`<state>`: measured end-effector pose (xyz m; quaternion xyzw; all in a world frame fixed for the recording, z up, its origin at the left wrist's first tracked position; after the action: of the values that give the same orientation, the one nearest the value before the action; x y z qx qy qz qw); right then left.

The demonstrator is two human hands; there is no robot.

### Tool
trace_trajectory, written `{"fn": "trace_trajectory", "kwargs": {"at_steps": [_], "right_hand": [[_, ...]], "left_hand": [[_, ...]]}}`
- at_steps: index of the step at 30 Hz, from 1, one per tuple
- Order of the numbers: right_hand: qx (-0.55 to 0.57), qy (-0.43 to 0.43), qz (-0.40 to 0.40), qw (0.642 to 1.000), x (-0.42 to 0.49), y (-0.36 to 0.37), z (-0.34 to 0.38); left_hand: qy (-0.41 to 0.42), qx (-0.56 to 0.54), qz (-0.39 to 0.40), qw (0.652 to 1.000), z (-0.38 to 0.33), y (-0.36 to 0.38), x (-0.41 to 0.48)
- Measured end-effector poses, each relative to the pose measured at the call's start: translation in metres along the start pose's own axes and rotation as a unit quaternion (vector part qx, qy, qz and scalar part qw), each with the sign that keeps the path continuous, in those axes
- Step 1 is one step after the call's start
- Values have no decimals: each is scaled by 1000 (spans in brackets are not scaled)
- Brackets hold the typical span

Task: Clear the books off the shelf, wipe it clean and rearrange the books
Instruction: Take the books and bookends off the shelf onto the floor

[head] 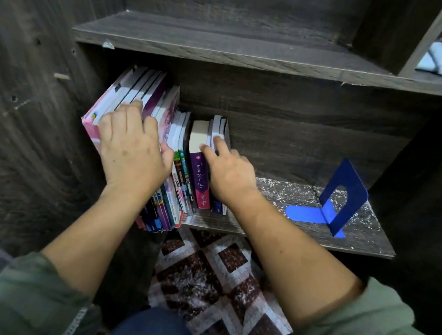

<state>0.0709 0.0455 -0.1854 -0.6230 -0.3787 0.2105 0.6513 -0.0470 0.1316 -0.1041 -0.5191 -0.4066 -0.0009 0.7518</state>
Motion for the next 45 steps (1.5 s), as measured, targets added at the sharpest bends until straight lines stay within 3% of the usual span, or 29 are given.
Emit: {"fn": "trace_trajectory", "kwargs": {"at_steps": [5,11,16,24,27,30,34,39,45], "right_hand": [[-29,-54,35,997,-4,-1,-9],[-189,-177,6,966,3,-4,4],[-180,-234,-2,956,12,-5,12],[-262,-298,-4,918,18,0,12],[-358,-294,-83,882,8,-2,26],[-509,-291,-78,806,-9,22,33],[-586,-297,-44,753,-10,49,26],[-538,-307,-49,783,5,64,16],[-462,-299,-133,824,-4,26,-6]], "left_hand": [[5,4,5,1000,-1,2,0],[-5,-2,3,1000,-1,2,1],[-4,-14,-16,1000,0,0,1],[-3,-17,-35,999,0,-2,1],[-4,-17,-32,999,0,-1,1],[-7,-19,-39,999,0,-2,1],[-13,-18,-37,999,0,0,2],[-7,-14,-41,999,0,1,2],[-1,-11,-12,1000,-1,2,0]]}}
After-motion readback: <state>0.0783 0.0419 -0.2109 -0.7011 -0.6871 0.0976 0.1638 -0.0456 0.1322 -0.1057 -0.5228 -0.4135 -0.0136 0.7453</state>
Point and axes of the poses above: each hand's wrist, its own x-axis towards the middle knuckle, its own y-axis out of the palm, z = x × y, the point moved 10 cm from there along x, towards the middle knuckle, and after that the axes turned 3 degrees about z, right-handed, at the moved point
